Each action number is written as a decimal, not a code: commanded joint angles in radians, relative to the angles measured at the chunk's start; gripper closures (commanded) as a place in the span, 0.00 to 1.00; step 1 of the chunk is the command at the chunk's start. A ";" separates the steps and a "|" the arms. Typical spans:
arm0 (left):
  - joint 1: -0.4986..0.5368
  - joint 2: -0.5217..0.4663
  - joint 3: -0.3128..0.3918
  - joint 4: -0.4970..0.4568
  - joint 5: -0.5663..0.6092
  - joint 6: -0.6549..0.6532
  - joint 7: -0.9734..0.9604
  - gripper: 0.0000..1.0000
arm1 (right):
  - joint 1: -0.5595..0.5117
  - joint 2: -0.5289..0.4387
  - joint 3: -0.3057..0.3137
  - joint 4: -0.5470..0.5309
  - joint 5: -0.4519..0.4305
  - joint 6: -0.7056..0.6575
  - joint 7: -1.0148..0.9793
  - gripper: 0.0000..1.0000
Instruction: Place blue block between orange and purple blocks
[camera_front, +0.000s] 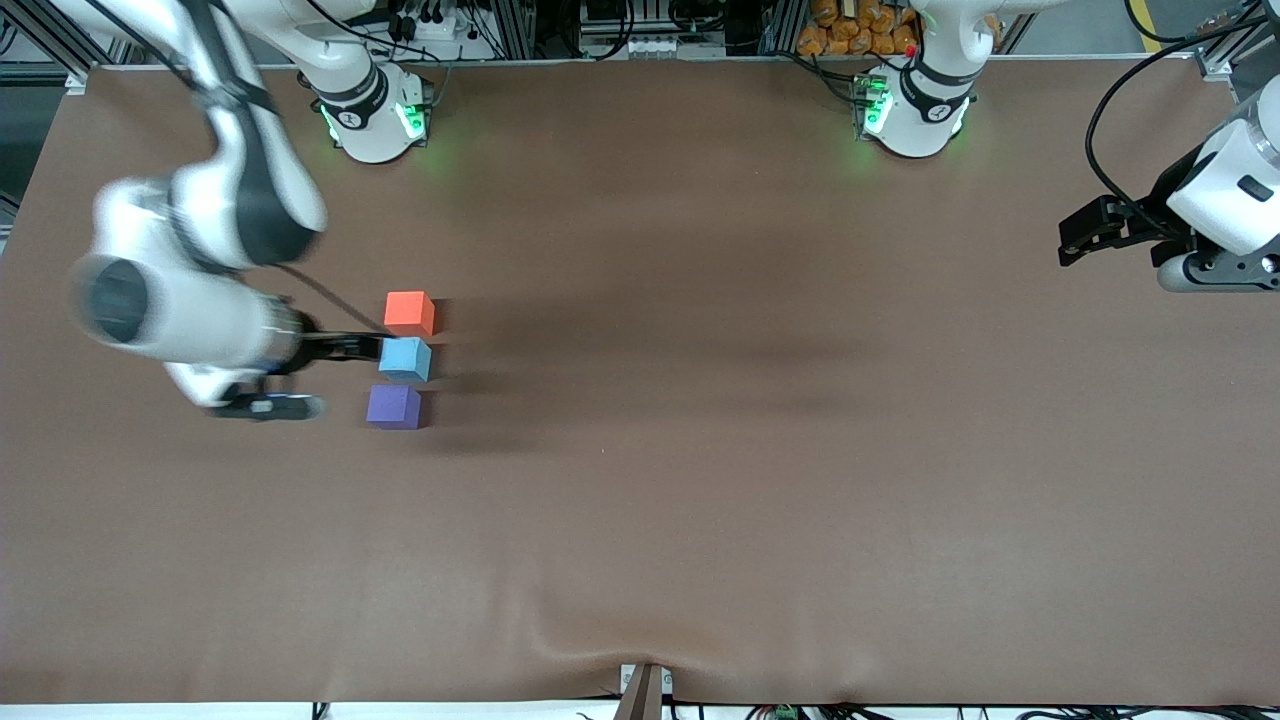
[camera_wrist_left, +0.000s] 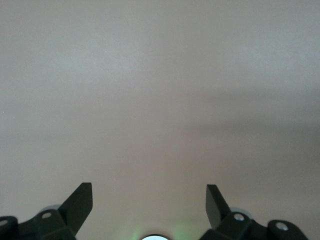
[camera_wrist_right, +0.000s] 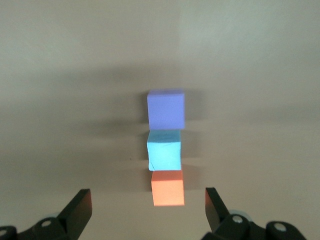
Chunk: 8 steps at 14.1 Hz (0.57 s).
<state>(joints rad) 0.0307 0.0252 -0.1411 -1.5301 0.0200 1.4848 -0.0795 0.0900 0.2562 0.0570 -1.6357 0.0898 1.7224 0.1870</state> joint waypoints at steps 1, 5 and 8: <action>0.006 0.004 -0.005 0.011 -0.003 -0.003 -0.009 0.00 | -0.094 0.049 0.012 0.218 0.012 -0.142 -0.027 0.00; 0.009 0.002 -0.003 0.011 -0.005 -0.003 -0.013 0.00 | -0.222 0.046 0.012 0.410 0.001 -0.289 -0.160 0.00; 0.008 0.013 -0.003 0.013 -0.006 0.008 -0.014 0.00 | -0.305 0.014 0.010 0.425 -0.022 -0.377 -0.253 0.00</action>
<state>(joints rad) 0.0325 0.0294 -0.1396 -1.5297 0.0200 1.4854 -0.0796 -0.1661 0.2676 0.0492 -1.2519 0.0879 1.4036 -0.0289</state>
